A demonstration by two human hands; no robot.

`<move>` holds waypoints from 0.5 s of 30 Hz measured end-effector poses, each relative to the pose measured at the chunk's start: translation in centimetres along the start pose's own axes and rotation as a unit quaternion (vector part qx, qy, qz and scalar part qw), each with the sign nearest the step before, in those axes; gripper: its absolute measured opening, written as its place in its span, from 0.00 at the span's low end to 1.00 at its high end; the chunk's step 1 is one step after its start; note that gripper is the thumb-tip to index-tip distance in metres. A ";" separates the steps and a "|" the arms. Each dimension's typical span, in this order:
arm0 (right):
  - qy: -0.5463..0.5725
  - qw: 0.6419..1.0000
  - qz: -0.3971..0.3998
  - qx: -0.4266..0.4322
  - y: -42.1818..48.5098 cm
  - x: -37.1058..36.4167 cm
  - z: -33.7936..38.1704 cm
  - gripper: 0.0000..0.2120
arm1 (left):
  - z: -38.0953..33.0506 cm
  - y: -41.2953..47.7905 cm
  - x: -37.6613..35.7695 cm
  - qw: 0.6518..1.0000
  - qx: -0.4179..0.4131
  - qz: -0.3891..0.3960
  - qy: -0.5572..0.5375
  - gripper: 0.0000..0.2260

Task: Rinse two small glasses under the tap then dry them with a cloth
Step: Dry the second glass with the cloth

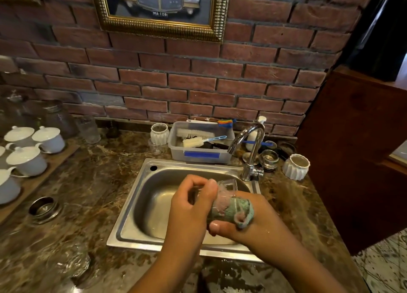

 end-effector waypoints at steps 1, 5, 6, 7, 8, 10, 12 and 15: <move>0.054 0.999 0.003 -0.002 -0.1 -0.1 -0.1 0.06 | 0.0 -0.1 0.2 0.997 -0.054 0.003 0.046 0.12; 0.415 0.899 -0.048 -0.133 -0.7 -0.6 -1.9 0.34 | 0.3 0.2 0.9 0.945 -0.261 0.053 0.190 0.08; 0.427 0.891 -0.056 -0.141 -0.8 -0.6 -2.2 0.39 | 0.5 0.3 1.0 0.941 -0.270 0.067 0.196 0.08; 0.389 0.911 -0.051 -0.127 -0.8 -0.5 -2.4 0.38 | 0.6 0.4 1.0 0.945 -0.256 0.076 0.187 0.08; 0.332 0.937 -0.041 -0.105 -0.7 -0.3 -2.4 0.33 | 0.6 0.5 1.0 0.956 -0.228 0.080 0.168 0.08; 0.206 0.976 -0.041 -0.055 -0.6 -0.2 -1.9 0.21 | 0.5 0.3 0.7 0.984 -0.136 0.066 0.091 0.09; 0.091 0.995 -0.032 0.014 -0.4 0.0 -1.4 0.12 | 0.4 0.1 0.1 0.999 -0.030 0.039 0.016 0.11; -0.132 0.985 -0.042 0.107 -0.5 0.4 -1.8 0.10 | -0.4 0.4 -0.2 0.989 0.121 0.050 -0.063 0.14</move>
Point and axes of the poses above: each hand's wrist, its own y-axis towards the middle knuckle, its own x-axis out of the back of the hand, z = x × y, the point moved 2 cm from there along y, towards the middle knuckle, and after that the axes turned 1 degree about -y, right-handed, at the moved point
